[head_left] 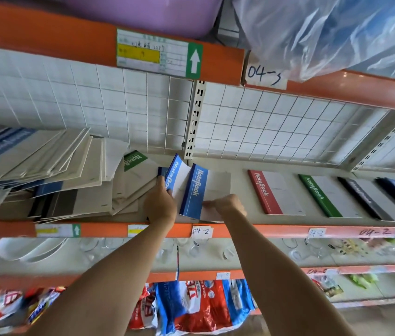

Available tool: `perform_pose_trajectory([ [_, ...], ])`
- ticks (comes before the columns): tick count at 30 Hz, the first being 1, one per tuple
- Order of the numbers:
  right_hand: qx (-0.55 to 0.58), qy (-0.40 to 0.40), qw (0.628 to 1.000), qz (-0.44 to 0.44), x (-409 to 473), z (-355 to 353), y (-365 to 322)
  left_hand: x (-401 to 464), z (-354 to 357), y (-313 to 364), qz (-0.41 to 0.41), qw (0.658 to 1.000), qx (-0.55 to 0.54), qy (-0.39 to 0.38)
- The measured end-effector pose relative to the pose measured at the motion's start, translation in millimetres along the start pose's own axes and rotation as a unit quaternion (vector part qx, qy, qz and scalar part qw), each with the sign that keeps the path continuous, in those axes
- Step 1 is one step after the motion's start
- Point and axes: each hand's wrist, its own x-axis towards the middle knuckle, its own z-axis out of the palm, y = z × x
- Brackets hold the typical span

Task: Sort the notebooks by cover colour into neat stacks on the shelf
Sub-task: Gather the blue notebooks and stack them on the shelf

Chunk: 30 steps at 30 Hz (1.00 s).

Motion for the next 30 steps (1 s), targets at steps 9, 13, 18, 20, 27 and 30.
perform_pose_trajectory([
  [9, 0.199, -0.089, 0.974, -0.063, -16, -44, 16, 9, -14, 20, 0.082, 0.993, 0.052, -0.063],
  [13, 0.232, -0.076, 0.964, -0.104, -9, -69, 37, 10, -19, 52, 0.084, 0.993, 0.055, -0.065],
  [18, 0.242, -0.001, 0.963, -0.122, -4, -103, 63, 5, -17, 93, 0.056, 0.993, 0.059, -0.086],
  [20, 0.263, -0.001, 0.958, -0.116, 7, -125, 79, -3, -12, 122, 0.06, 0.993, 0.055, -0.081],
  [27, 0.296, 0.038, 0.948, -0.108, 43, -218, 150, -53, 29, 225, 0.083, 0.99, 0.057, -0.095],
  [30, 0.284, 0.045, 0.952, -0.104, 63, -260, 188, -82, 58, 273, 0.096, 0.987, 0.063, -0.11],
])
